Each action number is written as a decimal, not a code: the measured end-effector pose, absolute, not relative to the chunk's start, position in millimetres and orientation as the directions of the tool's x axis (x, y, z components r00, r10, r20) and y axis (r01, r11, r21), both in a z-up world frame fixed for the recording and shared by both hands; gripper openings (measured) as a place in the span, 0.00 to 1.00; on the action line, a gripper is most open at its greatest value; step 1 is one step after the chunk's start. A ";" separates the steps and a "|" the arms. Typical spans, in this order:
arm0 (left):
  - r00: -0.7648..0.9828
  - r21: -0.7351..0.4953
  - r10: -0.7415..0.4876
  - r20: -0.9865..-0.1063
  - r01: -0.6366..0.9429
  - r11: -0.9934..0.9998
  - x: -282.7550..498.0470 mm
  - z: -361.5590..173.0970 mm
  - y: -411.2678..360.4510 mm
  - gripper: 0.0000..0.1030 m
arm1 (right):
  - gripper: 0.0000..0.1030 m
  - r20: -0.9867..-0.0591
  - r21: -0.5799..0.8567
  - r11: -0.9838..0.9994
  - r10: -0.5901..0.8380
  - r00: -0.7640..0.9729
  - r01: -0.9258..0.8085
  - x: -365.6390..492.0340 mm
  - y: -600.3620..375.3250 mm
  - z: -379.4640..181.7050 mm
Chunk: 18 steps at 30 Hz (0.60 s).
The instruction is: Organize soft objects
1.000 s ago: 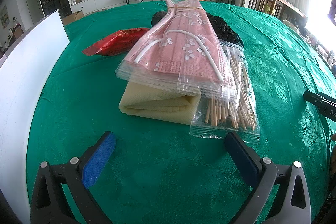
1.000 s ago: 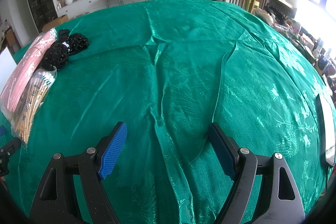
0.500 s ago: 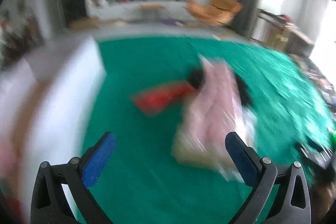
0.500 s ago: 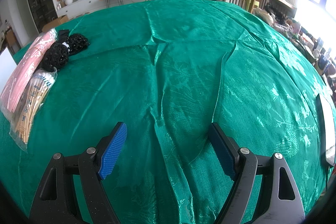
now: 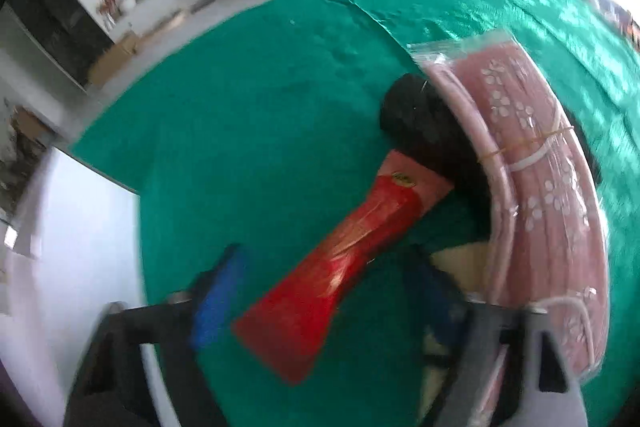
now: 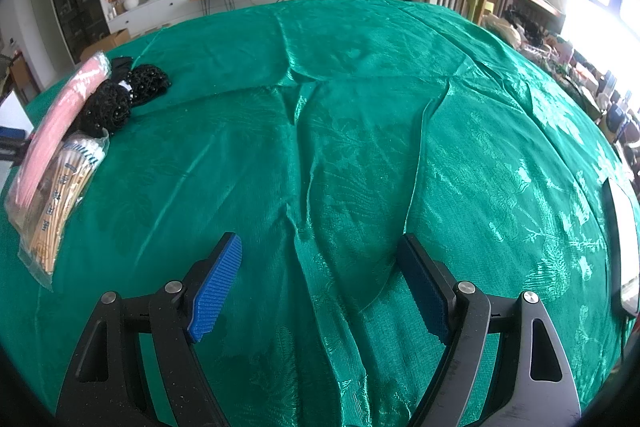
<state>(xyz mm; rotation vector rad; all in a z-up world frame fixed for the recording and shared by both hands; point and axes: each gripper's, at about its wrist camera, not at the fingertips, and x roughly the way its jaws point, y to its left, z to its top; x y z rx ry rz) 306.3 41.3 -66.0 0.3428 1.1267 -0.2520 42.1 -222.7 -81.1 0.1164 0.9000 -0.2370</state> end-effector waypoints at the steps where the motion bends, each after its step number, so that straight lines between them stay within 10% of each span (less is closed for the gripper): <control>1: 0.388 0.093 -0.057 -0.920 0.358 0.929 307.7 -68.7 42.0 0.33 | 0.80 -0.787 0.001 0.968 -0.155 0.598 0.252 42.0 -222.8 -81.1; 3: 0.388 0.033 -0.100 -0.916 0.321 0.947 304.8 -65.8 43.1 0.15 | 0.80 -0.787 0.001 0.968 -0.155 0.598 0.253 42.1 -222.7 -81.0; 13: 0.440 -0.098 -0.115 -0.890 0.062 0.993 167.3 -53.6 94.8 0.15 | 0.80 -0.786 0.002 0.967 -0.155 0.598 0.253 42.0 -222.6 -81.0; 18: 0.510 -0.143 -0.168 -0.844 0.090 0.986 120.6 -71.2 96.6 0.53 | 0.80 -0.786 0.002 0.967 -0.155 0.598 0.253 42.1 -222.5 -81.1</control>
